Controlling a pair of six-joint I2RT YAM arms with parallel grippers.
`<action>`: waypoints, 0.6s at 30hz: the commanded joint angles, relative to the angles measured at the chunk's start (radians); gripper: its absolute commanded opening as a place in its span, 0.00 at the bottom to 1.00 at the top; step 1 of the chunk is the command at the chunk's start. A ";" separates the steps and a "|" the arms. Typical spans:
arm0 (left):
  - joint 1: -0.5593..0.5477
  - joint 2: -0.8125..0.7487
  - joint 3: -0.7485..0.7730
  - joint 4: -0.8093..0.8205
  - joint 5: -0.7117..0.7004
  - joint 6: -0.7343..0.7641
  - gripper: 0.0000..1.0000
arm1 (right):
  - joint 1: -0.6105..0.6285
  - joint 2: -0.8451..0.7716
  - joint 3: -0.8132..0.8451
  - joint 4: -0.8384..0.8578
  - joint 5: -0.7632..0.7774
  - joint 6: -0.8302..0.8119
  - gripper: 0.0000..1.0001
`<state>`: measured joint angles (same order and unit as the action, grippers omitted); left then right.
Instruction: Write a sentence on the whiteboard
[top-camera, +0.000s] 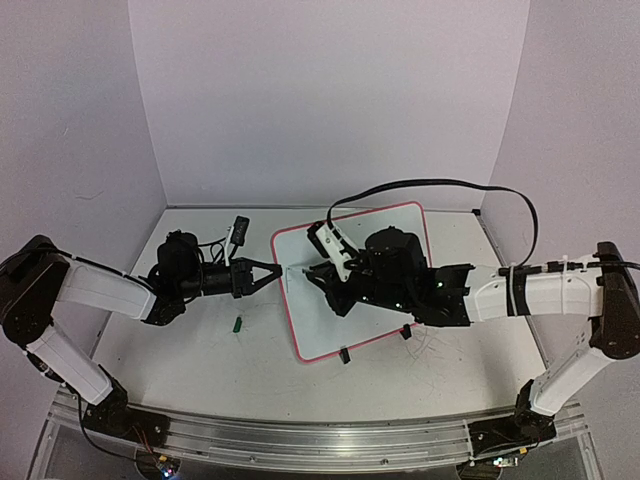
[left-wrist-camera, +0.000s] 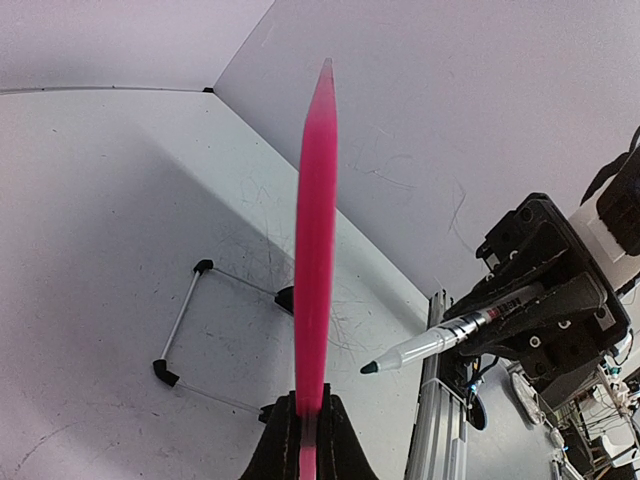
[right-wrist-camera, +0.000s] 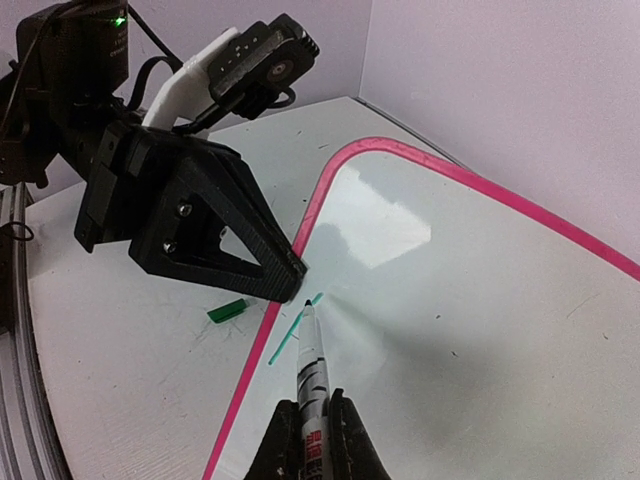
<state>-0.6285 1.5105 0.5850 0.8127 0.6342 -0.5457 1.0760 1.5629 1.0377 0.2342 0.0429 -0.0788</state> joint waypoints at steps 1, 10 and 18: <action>0.000 -0.031 0.017 0.021 0.005 0.018 0.00 | -0.004 0.025 0.049 0.045 0.012 -0.006 0.00; -0.001 -0.036 0.012 0.020 0.004 0.018 0.00 | -0.004 0.032 0.053 0.048 0.025 -0.006 0.00; -0.001 -0.038 0.013 0.021 0.005 0.019 0.00 | -0.005 0.043 0.058 0.048 0.031 -0.006 0.00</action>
<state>-0.6285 1.5059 0.5850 0.8112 0.6338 -0.5453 1.0760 1.5890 1.0512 0.2401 0.0543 -0.0788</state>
